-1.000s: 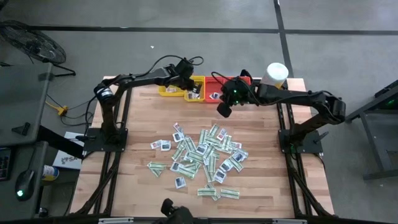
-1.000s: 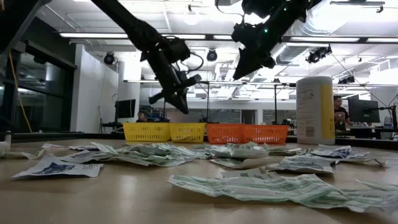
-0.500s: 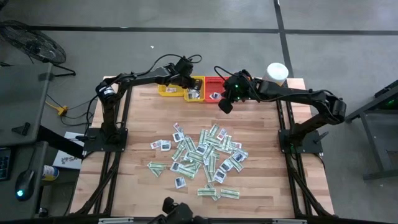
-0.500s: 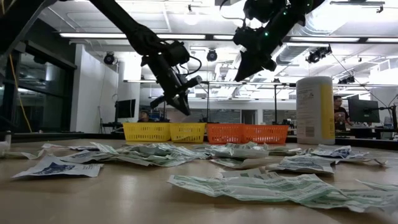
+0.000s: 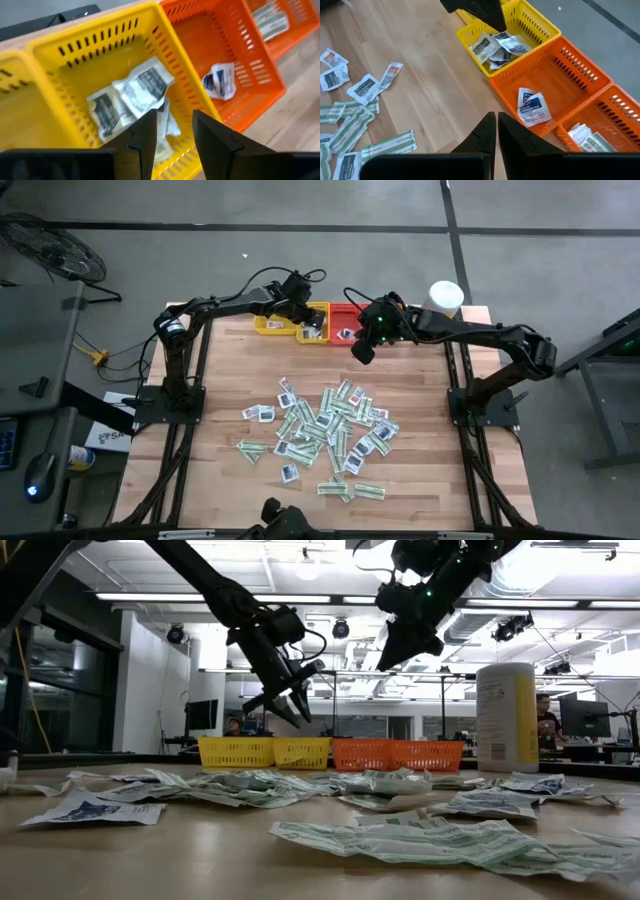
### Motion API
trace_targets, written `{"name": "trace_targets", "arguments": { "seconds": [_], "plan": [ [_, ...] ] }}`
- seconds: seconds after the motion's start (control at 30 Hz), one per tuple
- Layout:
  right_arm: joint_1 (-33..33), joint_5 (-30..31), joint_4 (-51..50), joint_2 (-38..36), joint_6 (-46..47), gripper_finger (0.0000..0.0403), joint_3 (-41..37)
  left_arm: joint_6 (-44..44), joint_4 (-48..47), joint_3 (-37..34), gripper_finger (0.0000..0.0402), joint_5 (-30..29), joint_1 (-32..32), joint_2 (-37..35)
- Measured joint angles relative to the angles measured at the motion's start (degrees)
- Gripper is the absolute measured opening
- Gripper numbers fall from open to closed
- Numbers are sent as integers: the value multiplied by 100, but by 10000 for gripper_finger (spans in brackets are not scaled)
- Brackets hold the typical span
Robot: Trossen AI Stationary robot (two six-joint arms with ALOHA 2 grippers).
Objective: Pick & Place First Aid Supplies
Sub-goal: Put the green pad into the right orange bin
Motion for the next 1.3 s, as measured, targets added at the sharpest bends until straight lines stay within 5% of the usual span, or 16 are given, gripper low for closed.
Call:
{"name": "trace_targets", "arguments": {
  "seconds": [0.5, 1.3],
  "plan": [
    [0, -77, -341, 0, 44, 12, 0, 1442, -2369, 648, 126, -425, -432, -15],
    [299, -844, -1204, 0, 686, 12, 0, 1468, -4063, 260, 127, -2164, -1779, -1347]
  ]
}}
